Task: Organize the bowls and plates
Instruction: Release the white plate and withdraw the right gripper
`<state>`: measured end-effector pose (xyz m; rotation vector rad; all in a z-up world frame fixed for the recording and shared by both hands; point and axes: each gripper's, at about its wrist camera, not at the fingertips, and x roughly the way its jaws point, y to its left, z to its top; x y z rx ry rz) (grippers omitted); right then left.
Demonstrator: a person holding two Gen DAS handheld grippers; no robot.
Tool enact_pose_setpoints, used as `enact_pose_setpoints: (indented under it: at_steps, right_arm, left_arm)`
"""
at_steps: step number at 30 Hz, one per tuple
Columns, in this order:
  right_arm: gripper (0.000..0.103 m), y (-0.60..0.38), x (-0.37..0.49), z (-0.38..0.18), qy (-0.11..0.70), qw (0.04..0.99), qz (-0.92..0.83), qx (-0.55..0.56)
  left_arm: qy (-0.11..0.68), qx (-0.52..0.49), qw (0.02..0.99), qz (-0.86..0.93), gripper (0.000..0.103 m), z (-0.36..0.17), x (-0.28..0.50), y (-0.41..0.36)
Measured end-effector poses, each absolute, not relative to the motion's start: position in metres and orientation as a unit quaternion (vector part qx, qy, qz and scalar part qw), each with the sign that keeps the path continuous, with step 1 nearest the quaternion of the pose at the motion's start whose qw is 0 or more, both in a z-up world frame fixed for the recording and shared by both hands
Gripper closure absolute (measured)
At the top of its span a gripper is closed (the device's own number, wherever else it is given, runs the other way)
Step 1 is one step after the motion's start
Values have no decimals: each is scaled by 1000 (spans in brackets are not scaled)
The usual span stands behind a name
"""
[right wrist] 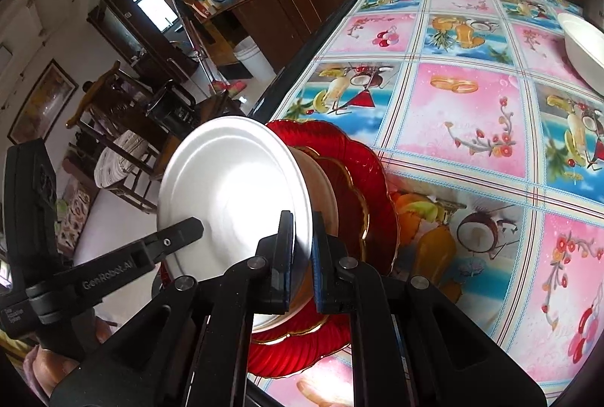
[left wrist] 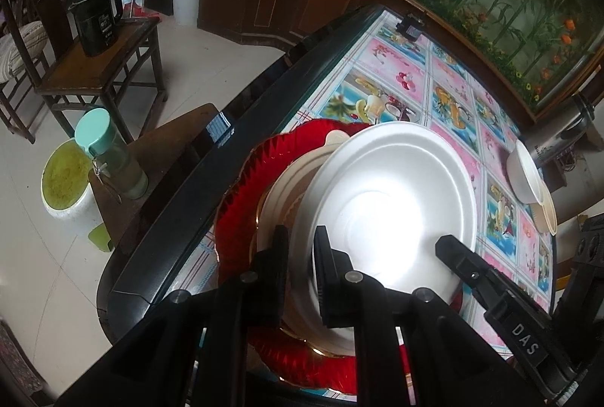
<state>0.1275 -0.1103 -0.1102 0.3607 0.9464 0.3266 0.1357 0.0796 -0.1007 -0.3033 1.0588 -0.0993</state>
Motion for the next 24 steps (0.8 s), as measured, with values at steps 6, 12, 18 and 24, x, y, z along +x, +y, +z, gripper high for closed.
enact_pose_setpoints:
  at_steps: [6, 12, 18, 24]
  right_arm:
    - [95, -112, 123, -105, 445, 864, 156, 173]
    - [93, -117, 122, -104, 452, 857, 164, 186]
    - [93, -137, 116, -94, 429, 866, 155, 206]
    - [93, -163, 114, -99, 424, 866, 135, 228]
  left_arm:
    - [505, -129, 852, -48, 86, -96, 134, 76]
    - [505, -135, 851, -49, 86, -92, 132, 82]
    - [493, -136, 859, -26, 86, -84, 125, 88]
    - [482, -138, 865, -28, 86, -74, 118, 82]
